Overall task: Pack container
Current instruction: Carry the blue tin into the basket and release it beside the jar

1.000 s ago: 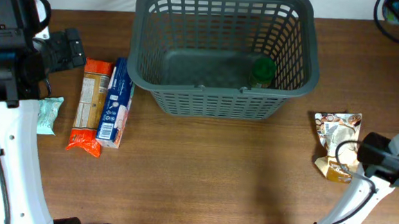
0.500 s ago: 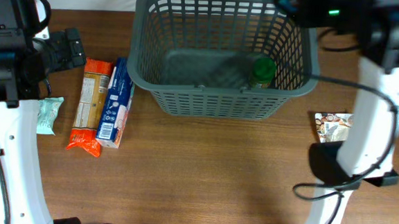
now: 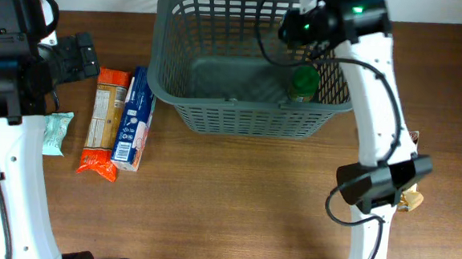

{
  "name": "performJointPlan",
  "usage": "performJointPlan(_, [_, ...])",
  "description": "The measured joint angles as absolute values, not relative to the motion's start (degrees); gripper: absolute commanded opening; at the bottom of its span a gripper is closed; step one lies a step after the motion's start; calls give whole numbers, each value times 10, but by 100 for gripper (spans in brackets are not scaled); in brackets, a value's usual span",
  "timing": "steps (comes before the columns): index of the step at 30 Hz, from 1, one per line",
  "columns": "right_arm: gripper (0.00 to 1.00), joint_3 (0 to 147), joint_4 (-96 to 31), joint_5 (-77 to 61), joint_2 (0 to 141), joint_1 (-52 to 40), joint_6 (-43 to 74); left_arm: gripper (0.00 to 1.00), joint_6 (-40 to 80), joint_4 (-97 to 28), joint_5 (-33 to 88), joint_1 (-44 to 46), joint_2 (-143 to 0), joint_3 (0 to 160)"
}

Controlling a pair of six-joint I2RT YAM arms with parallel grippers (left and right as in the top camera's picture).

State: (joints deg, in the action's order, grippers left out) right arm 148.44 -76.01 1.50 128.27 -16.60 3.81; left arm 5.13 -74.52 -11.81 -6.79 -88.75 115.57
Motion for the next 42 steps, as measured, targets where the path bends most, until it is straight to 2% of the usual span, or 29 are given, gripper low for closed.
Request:
performJointPlan(15, [6, 1251, -680, -15, 1287, -166, 37, 99, 51, -745, -118, -68, -888, 1156])
performJointPlan(18, [10, 1240, -667, -25, 1284, -166, 36, 99, 51, -745, -118, -68, -888, 1156])
performJointPlan(39, [9, 1217, -657, -77, 1280, -196, 23, 99, 51, -745, -118, -68, -888, 1156])
performJointPlan(40, [17, 1217, -657, -77, 1280, -196, 23, 99, 51, -745, -118, -68, -888, 1156])
performJointPlan(42, [52, 1217, -657, -77, 1280, -196, 23, 99, 51, -745, -118, -68, -888, 1156])
